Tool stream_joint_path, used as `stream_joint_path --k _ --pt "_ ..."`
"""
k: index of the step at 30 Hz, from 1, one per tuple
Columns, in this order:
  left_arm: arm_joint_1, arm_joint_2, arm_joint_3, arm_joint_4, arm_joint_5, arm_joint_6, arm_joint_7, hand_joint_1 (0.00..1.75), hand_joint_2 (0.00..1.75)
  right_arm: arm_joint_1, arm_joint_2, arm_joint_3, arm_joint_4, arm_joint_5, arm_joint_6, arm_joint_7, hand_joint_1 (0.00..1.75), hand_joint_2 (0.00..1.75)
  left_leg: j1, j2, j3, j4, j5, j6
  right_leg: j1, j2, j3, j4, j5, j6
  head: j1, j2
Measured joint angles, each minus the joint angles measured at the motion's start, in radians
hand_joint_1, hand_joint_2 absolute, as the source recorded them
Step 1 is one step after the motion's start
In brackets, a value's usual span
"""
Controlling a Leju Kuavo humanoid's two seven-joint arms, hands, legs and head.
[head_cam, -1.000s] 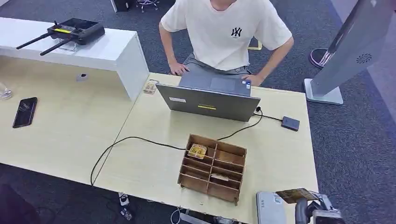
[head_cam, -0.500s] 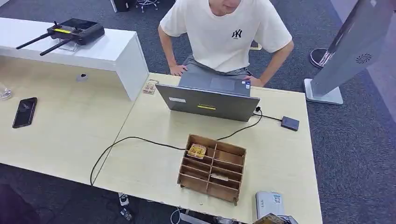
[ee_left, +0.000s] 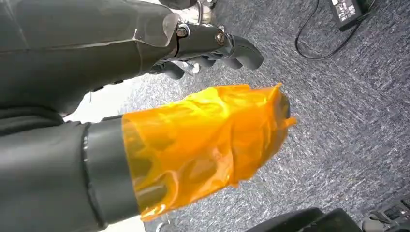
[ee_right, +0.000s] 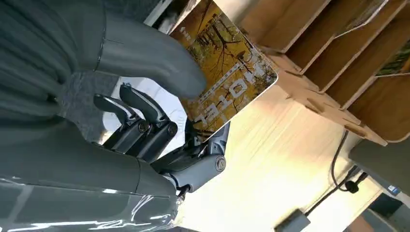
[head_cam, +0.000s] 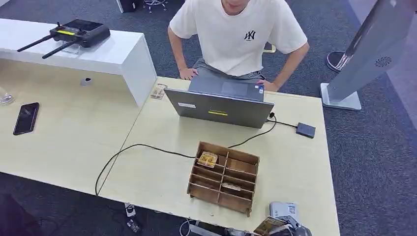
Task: Pass the card to the sensor for recognition and then transmit it.
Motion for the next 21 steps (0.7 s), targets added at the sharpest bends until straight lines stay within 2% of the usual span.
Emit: stream_joint_path --k 9,21 --pt "0.000 -0.001 0.000 0.000 0.002 -0.002 0.000 0.00 0.00 0.013 0.000 -0.044 0.003 0.065 0.040 0.061 1.75 1.75 0.000 0.000 0.000 0.000 0.000 0.000 0.000 0.000 0.000 0.000 0.000 0.000 0.000 0.000" --pt "0.001 -0.001 0.000 0.000 0.006 -0.002 0.000 0.00 0.00 0.054 0.000 -0.116 0.003 0.067 0.064 0.060 1.75 1.75 0.000 0.000 0.000 0.000 0.000 0.000 0.000 0.000 0.000 0.000 0.000 0.000 0.000 0.000"
